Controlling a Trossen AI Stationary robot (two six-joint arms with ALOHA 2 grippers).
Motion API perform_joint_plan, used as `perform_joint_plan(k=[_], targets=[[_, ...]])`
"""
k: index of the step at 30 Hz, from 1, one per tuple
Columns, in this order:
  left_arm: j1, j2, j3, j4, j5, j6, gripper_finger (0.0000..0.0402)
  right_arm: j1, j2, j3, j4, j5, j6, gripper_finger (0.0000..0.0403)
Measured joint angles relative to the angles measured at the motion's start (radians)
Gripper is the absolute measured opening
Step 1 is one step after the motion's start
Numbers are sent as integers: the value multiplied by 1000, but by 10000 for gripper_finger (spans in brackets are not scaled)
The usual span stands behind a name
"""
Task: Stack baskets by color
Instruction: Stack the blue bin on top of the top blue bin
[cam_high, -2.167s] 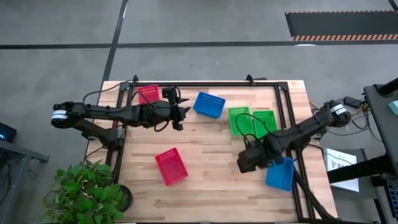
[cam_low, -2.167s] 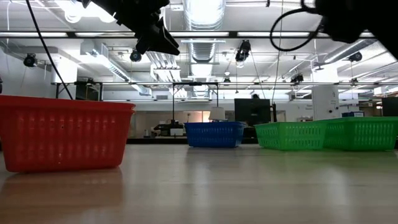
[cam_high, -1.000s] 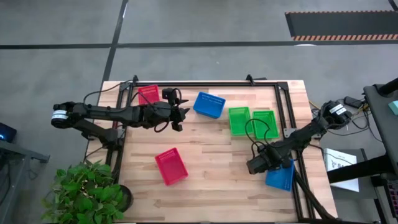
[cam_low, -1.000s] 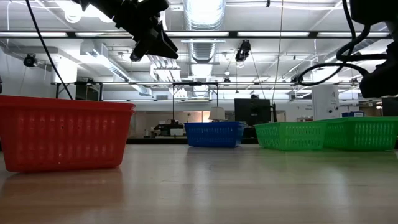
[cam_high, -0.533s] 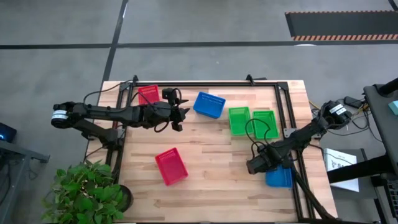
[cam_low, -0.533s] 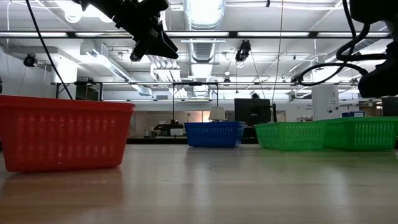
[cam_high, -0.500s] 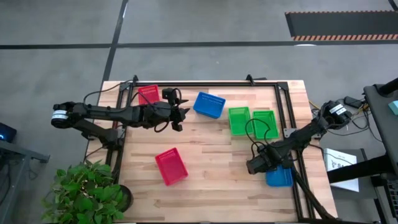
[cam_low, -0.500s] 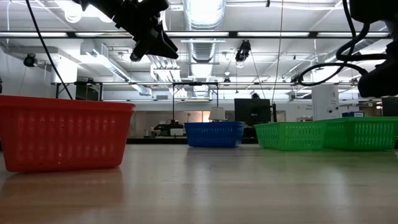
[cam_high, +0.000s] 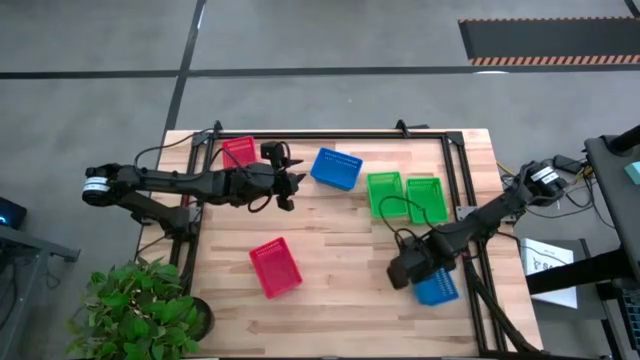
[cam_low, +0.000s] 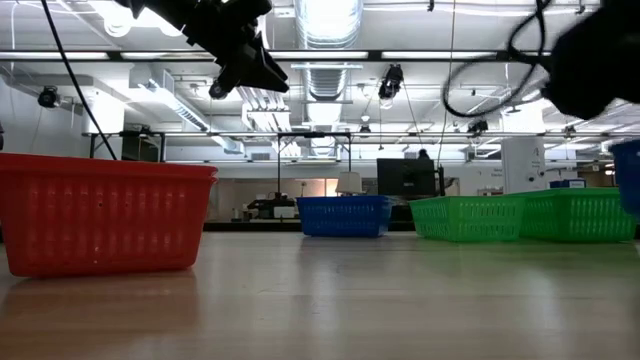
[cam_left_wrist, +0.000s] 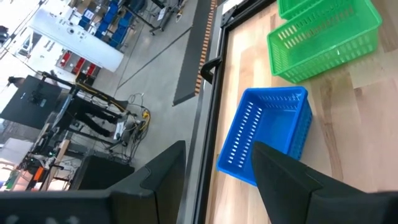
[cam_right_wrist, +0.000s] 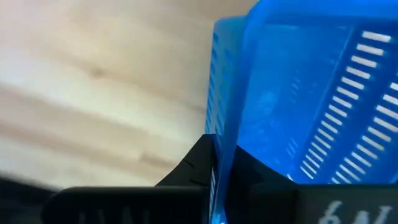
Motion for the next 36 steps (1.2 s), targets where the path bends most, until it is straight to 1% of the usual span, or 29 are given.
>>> perform_joint_plan(k=[2,8,13,17,22,27,31,36], targets=[[0,0,-4,6,9,4,167,-17,21,55,-6,5,-82,9],[0,0,-10,3,23,9,167,-85,98,256,-123,102,-366,9],[0,-1,-20,7,24,36,167,-155,180,442,-284,199,-606,9],[0,-7,-40,1,26,58,167,-207,256,580,-422,286,-827,9],[0,-28,-42,1,26,59,167,-276,335,713,-586,410,-1080,9],[0,-62,-50,-5,26,52,167,-365,377,775,-583,498,-1282,9],[0,-107,-82,8,35,52,167,-448,395,795,-547,501,-1416,9],[0,-182,-128,57,37,51,167,-551,418,812,-451,500,-1568,9]])
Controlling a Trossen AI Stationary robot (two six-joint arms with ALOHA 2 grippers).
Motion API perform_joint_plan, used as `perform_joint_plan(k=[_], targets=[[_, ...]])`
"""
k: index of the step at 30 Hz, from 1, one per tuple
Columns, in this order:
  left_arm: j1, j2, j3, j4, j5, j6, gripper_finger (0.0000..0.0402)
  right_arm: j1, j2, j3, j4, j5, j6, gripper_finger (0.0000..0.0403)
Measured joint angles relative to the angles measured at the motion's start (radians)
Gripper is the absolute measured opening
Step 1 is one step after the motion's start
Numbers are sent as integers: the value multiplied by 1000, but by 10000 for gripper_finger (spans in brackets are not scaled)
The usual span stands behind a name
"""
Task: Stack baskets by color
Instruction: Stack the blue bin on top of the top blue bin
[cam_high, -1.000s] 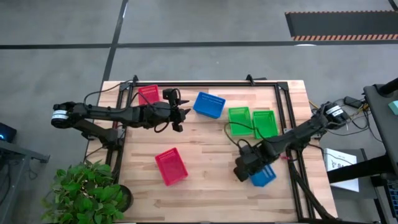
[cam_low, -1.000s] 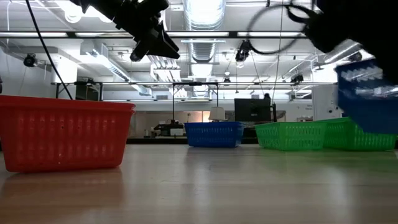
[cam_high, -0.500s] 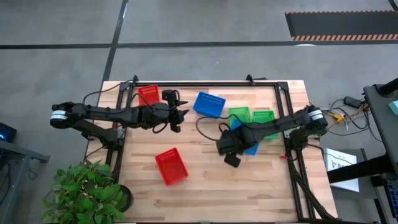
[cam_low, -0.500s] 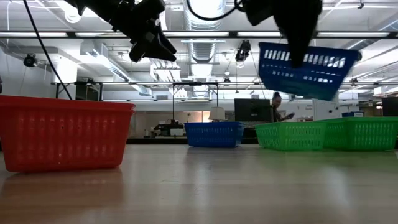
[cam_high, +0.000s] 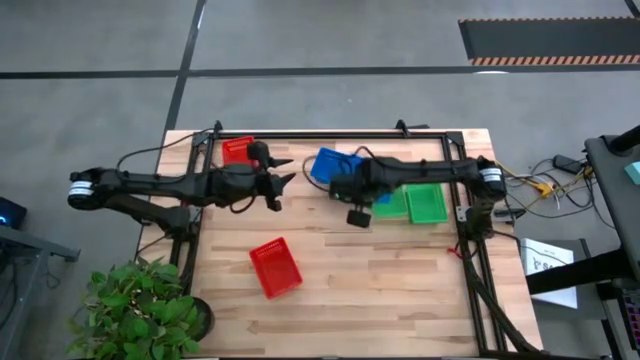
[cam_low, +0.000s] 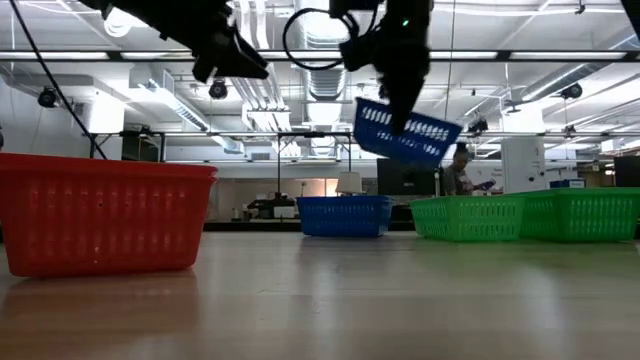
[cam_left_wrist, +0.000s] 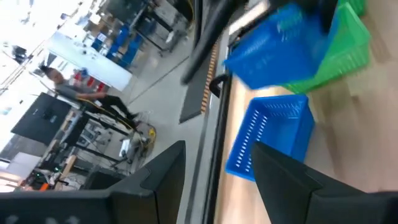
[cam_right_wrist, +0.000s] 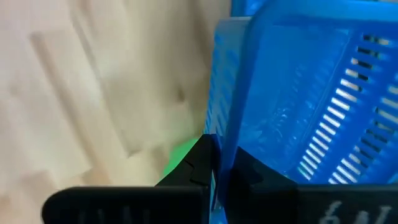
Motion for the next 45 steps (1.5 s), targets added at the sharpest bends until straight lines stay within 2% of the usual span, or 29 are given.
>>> perform_joint_plan(k=[6,13,26,41,45], targets=[[0,-56,-37,40,0,0,167,-87,45,5,167,-3,-134,9],[0,-78,-48,59,-4,4,167,-150,108,59,194,-1,-172,9],[0,-80,-49,60,-17,9,167,-195,159,80,287,-1,-152,9],[0,-80,-54,60,-18,9,167,-208,192,81,310,-2,-177,9],[0,-80,-54,60,-18,9,167,-208,190,81,311,-1,-174,23]])
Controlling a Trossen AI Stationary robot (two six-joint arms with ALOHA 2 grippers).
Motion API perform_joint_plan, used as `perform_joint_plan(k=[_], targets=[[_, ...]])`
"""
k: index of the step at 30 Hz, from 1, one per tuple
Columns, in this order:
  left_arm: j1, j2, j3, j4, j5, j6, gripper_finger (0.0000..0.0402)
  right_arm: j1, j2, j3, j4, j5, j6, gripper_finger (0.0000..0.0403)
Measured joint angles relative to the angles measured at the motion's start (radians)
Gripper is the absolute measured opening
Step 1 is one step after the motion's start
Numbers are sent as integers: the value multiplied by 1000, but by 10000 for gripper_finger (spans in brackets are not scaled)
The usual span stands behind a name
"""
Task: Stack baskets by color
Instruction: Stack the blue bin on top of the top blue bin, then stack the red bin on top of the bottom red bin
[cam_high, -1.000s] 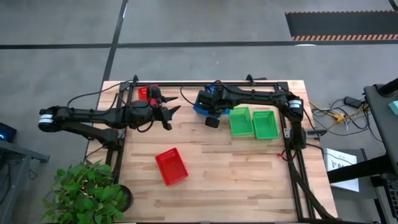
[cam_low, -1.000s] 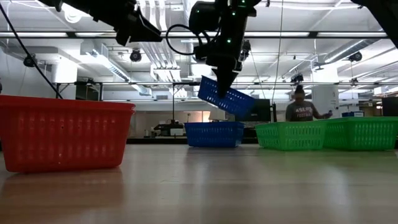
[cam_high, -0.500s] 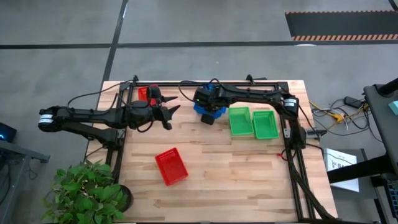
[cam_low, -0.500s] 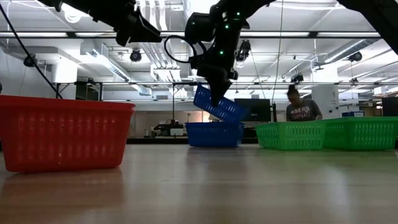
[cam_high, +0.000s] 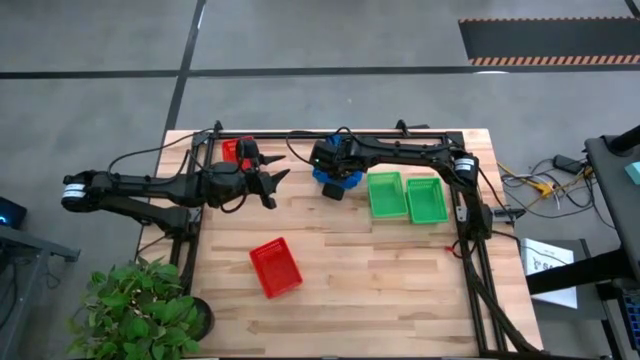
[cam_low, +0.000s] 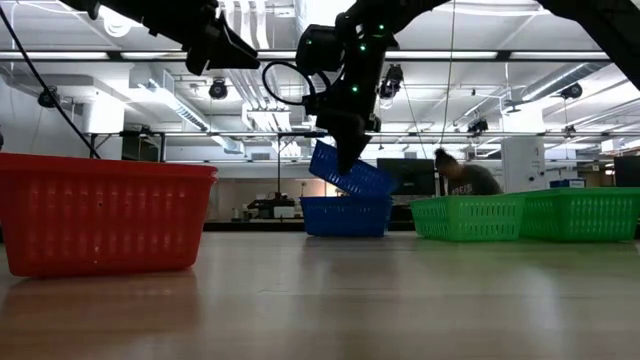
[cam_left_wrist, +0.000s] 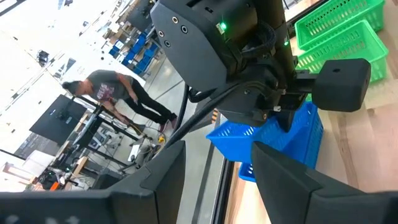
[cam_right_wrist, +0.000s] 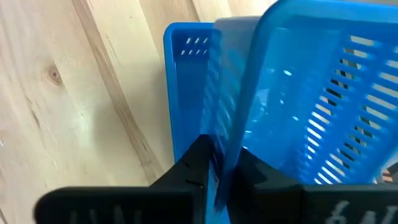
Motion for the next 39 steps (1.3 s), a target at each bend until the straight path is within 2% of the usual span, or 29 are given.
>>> perform_joint_plan(k=[10,16,19,28,31,39], targets=[[0,0,0,0,0,0,167,0,0,0,7,-3,16,110],[0,0,0,0,0,0,167,0,-3,30,0,-7,17,133],[0,0,0,0,0,0,167,1,-8,37,-1,-22,15,124],[0,8,-1,0,0,-7,167,31,-102,-62,53,-239,5,69],[0,18,-2,1,0,-10,167,61,-158,-138,98,-245,13,52],[0,49,-1,15,0,-64,167,140,-345,-432,400,-245,-4,31]])
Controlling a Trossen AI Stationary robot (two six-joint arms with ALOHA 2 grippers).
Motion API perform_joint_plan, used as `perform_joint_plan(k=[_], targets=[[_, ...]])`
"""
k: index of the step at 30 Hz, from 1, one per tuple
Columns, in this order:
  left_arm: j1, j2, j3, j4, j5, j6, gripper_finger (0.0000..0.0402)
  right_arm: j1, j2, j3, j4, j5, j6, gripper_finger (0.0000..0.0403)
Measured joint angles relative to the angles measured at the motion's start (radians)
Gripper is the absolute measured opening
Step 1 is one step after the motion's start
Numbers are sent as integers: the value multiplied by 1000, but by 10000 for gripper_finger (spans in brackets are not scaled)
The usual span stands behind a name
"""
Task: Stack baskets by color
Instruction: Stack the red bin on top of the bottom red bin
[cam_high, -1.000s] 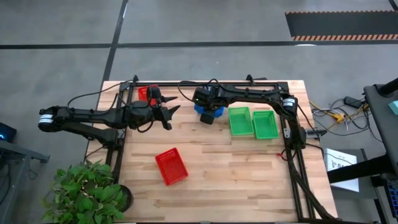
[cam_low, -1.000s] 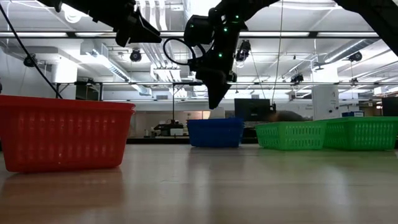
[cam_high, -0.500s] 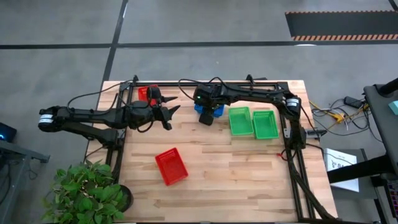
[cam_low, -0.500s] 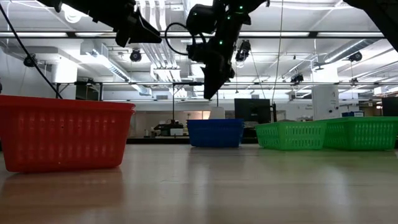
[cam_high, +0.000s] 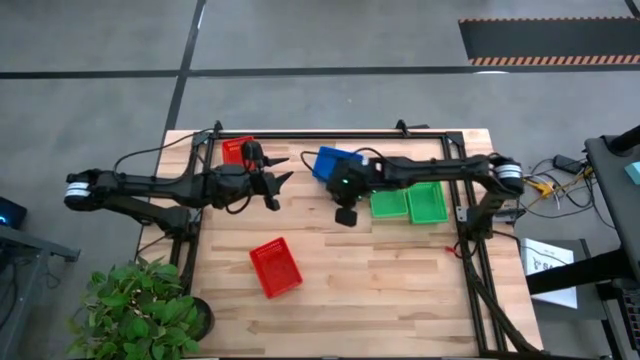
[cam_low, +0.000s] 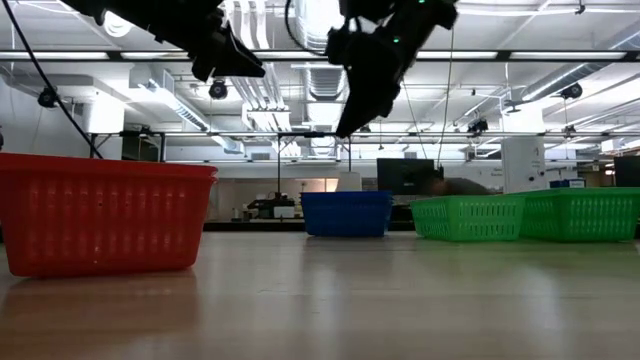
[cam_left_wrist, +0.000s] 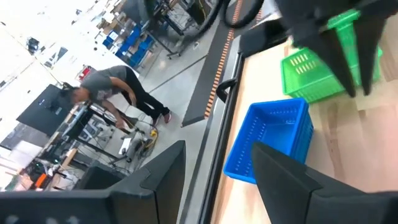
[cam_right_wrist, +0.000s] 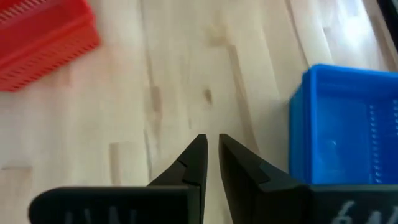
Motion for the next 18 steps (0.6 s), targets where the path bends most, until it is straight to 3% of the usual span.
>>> perform_joint_plan(k=[18], targets=[[0,97,6,-28,-1,-407,166,35,-432,-588,576,1,-87,33]])
